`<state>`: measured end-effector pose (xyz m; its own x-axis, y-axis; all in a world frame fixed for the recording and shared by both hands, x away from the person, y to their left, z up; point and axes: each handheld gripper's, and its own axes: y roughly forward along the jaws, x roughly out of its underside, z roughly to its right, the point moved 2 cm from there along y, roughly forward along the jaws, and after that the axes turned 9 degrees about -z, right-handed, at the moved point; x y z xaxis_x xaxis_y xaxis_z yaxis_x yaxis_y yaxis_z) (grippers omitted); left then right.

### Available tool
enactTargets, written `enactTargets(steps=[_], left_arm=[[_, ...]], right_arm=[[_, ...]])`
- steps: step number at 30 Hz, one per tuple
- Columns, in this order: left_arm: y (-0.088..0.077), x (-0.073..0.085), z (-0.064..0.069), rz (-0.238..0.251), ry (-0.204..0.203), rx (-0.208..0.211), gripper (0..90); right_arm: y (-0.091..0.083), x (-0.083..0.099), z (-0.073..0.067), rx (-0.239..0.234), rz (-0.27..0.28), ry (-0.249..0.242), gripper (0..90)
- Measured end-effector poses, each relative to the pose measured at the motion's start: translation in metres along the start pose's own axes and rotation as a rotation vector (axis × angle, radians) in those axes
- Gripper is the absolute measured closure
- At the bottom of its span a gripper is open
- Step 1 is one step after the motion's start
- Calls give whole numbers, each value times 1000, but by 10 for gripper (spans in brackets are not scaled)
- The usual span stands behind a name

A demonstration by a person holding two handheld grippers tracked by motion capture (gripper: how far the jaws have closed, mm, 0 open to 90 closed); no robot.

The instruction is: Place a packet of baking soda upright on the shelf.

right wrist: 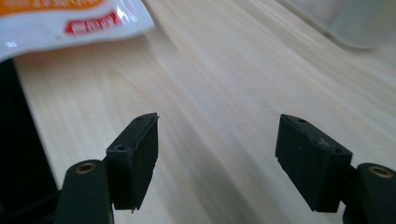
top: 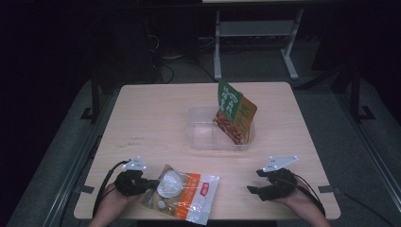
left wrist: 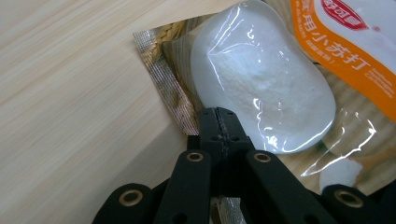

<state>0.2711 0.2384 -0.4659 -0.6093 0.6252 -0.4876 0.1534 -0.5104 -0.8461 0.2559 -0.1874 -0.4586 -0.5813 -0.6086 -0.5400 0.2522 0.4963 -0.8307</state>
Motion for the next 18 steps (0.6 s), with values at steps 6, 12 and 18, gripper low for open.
enactTargets(steps=[6, 12, 18], left_arm=[[10, -13, 6, -12, 35, 0, 899], [9, -11, 7, -2, 31, 5, 899], [9, -11, 7, -4, 45, -2, 899]], right_arm=[[3, -7, -21, -108, 24, -57, 407], [16, -26, -56, -170, 19, -180, 678], [36, -44, -62, -166, 12, -178, 889]])
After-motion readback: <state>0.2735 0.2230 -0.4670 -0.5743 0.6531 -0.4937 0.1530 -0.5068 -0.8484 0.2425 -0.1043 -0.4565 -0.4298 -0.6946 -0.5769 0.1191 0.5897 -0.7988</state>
